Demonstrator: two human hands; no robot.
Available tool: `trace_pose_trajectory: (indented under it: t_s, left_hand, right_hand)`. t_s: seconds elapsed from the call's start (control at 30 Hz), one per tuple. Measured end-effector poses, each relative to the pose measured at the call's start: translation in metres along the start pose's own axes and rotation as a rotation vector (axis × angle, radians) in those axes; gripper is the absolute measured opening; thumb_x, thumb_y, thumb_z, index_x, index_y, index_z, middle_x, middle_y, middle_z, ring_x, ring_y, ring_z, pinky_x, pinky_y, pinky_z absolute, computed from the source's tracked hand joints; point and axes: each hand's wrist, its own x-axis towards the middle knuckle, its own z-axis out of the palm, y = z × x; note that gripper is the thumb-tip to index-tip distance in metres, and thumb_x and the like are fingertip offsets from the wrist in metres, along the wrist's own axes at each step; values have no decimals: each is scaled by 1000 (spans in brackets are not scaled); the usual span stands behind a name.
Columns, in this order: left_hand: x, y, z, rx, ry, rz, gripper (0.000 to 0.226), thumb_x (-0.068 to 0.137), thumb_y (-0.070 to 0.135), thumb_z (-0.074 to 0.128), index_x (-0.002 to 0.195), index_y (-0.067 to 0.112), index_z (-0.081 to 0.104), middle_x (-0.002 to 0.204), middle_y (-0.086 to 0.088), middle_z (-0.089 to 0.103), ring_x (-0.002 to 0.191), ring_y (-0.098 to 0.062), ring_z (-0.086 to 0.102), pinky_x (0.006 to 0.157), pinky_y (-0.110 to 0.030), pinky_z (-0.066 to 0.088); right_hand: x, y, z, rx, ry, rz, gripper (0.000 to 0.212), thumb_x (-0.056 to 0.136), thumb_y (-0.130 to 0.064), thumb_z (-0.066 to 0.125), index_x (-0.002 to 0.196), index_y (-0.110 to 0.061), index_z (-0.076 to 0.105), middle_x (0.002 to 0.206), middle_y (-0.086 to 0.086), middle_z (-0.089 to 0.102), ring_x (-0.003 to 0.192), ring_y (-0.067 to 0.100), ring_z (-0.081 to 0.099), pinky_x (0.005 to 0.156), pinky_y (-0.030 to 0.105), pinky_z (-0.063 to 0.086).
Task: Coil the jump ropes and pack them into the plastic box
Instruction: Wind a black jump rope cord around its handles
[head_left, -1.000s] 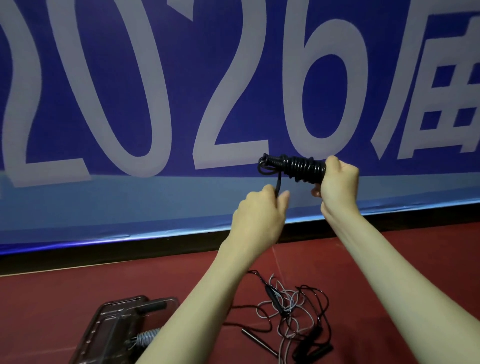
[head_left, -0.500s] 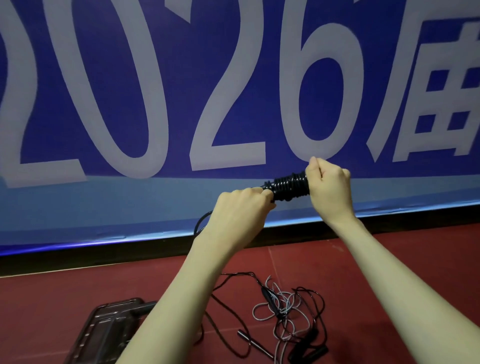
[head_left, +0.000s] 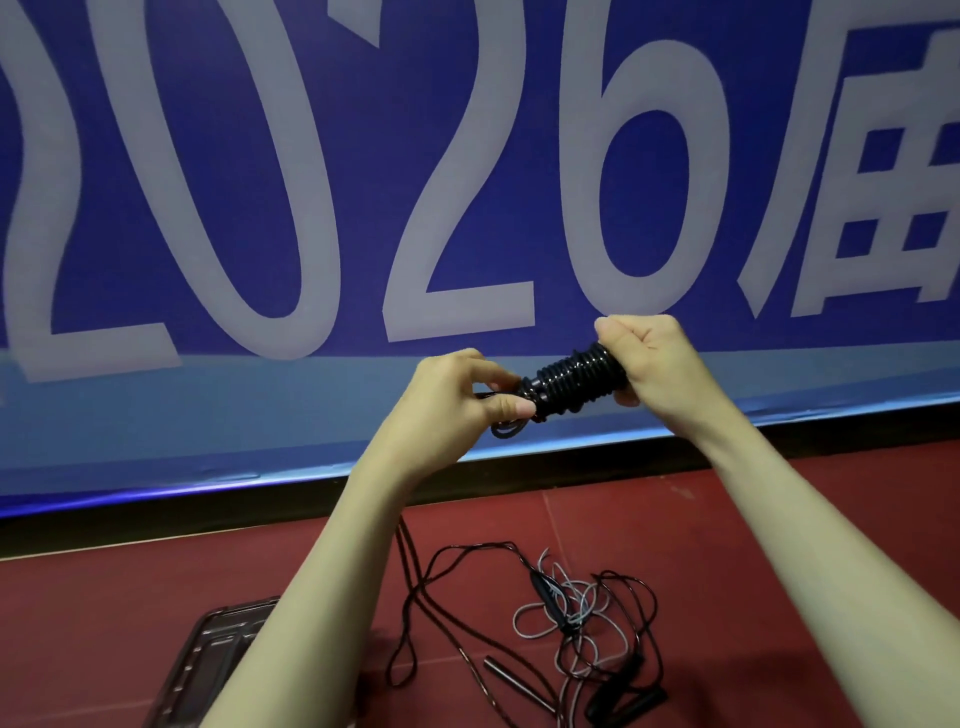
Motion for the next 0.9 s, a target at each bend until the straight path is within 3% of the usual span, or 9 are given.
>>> trace_pose_trajectory:
  t_s: [0.17,0.3,0.43,0.53,0.63,0.73,0.9]
  left_hand:
    - [1,0,-6,-81,-49,-27,23,81,27,75,101,18,76,78,13,60,69,6,54,63,-8,38]
    - [1,2,-4,-162,-93,-67,18,82,26,74,100,23,77,76,11,58,72,-1,55,73,-19,40]
    - [0,-2,-4,-259,-144,-162,21,80,22,75,101,19,76,84,10,69,89,-5,64,86,-24,45]
    - [-3,-3,-5,-329,-184,-216,15,82,18,73,96,17,77,76,14,72,71,12,61,67,-8,41]
    - [-5,-5,-2,-361,-196,-211,6,84,13,70,86,14,76,63,14,69,56,10,57,53,-1,37]
    - [-8,-7,1,-386,-200,-210,12,88,11,67,81,5,75,59,10,66,50,5,52,50,-3,34]
    - [-9,-14,7,-481,-236,-215,20,87,16,68,68,11,70,59,5,59,49,-3,41,50,-14,31]
  right_hand:
    - [-2,4,3,68,-27,92,44,102,-16,43,59,-14,35,53,-4,33,47,9,35,42,23,32]
    - [-1,8,4,117,-30,178,38,101,-16,44,64,-11,40,56,1,34,50,13,37,44,25,31]
    - [-3,5,3,67,-68,149,42,101,-16,44,60,-13,36,55,0,34,50,13,36,43,24,32]
    - [-4,0,3,40,-124,110,45,102,-16,43,58,-15,33,55,1,33,48,12,33,43,23,29]
    - [-6,-1,4,32,-162,97,44,102,-16,43,60,-12,34,57,7,33,47,15,31,42,24,26]
    - [-7,1,5,43,-191,101,44,102,-17,44,61,-2,39,57,12,37,47,19,34,42,24,27]
    - [-8,2,5,92,-208,104,48,102,-18,45,63,10,38,60,16,41,52,25,34,44,26,28]
